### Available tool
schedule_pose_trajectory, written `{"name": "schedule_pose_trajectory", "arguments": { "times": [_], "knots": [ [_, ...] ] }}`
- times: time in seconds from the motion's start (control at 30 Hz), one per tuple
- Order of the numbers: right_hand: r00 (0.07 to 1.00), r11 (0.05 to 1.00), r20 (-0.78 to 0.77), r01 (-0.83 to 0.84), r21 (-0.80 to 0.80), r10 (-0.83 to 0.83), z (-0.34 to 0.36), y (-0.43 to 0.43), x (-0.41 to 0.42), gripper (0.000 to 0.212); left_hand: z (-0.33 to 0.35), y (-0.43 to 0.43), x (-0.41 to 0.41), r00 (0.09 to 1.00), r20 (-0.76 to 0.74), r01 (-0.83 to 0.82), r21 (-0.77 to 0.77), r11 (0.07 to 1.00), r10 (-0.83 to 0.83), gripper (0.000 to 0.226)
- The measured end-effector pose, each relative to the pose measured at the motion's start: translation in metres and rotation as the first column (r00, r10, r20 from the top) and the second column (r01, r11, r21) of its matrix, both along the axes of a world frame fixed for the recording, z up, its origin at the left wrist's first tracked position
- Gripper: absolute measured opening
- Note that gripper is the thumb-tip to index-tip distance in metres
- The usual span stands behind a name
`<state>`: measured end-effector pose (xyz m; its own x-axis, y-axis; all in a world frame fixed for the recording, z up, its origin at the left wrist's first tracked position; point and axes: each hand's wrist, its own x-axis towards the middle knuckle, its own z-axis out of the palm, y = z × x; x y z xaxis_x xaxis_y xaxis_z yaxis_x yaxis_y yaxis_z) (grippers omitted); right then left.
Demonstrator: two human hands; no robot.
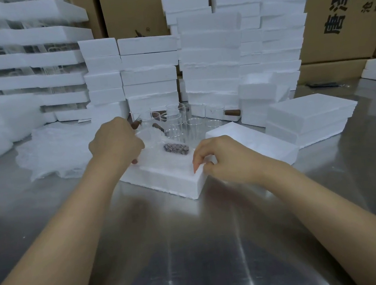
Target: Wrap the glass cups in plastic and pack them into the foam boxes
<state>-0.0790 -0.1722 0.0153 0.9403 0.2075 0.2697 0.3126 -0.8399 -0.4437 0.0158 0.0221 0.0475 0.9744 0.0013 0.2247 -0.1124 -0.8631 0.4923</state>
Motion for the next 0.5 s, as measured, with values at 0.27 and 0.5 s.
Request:
{"name": "schedule_pose_trajectory", "arguments": {
  "times": [0.27, 0.5],
  "knots": [
    [0.999, 0.996, -0.036, -0.031, -0.082, 0.028, 0.0038, 0.0015, -0.0031, 0.029, -0.0005, 0.0091, 0.0077, 0.999, -0.033, 0.028, 0.012, 1.000, -0.027, 0.024],
    [0.996, 1.000, -0.088, -0.023, -0.012, 0.022, 0.0059, 0.0012, -0.0044, 0.025, -0.0078, 0.0053, 0.0121, 0.995, -0.098, 0.043, 0.098, 0.994, -0.034, 0.025]
  ]
}}
